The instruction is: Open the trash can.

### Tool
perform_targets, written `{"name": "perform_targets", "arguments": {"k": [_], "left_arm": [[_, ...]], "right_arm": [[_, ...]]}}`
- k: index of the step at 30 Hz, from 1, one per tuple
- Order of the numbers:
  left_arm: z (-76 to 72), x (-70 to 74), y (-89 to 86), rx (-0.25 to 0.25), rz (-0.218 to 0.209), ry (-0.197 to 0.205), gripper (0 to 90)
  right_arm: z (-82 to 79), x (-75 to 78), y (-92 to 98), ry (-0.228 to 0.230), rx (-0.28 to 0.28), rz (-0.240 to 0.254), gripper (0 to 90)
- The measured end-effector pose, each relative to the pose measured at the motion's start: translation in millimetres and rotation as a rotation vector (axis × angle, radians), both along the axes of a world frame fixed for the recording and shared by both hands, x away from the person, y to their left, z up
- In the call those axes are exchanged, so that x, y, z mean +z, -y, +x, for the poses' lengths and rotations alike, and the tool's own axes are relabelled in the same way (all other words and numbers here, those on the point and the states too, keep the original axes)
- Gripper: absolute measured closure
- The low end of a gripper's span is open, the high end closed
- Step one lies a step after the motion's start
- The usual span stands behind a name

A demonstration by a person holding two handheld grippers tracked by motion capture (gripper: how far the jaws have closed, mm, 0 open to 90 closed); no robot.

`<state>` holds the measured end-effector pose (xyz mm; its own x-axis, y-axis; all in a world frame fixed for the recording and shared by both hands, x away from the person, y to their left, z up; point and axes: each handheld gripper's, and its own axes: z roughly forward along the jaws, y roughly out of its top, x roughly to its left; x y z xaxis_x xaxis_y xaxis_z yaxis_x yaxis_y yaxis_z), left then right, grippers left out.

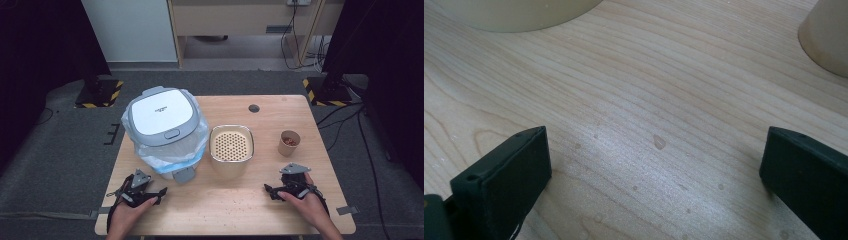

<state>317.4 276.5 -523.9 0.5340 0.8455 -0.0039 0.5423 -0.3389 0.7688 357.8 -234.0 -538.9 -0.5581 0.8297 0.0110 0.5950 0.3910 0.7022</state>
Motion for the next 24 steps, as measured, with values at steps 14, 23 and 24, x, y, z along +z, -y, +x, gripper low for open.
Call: {"name": "perform_targets", "arguments": {"k": [14,23,24], "left_arm": [[-29.9,33.6,14.1,-0.052,-0.021,0.12,64.8],[-31.1,36.2,38.8,-0.139,-0.01,0.123,81.0],[-29.3,36.2,40.9,-0.144,-0.012,0.125,81.8]], "right_arm": [[-1.1,-0.2,1.2,0.003,0.008,-0.001,0.6],[-2.1,0.0,1.9,0.0,0.015,0.001,0.6],[-2.1,0.0,1.9,0.001,0.015,0.001,0.6]]}}
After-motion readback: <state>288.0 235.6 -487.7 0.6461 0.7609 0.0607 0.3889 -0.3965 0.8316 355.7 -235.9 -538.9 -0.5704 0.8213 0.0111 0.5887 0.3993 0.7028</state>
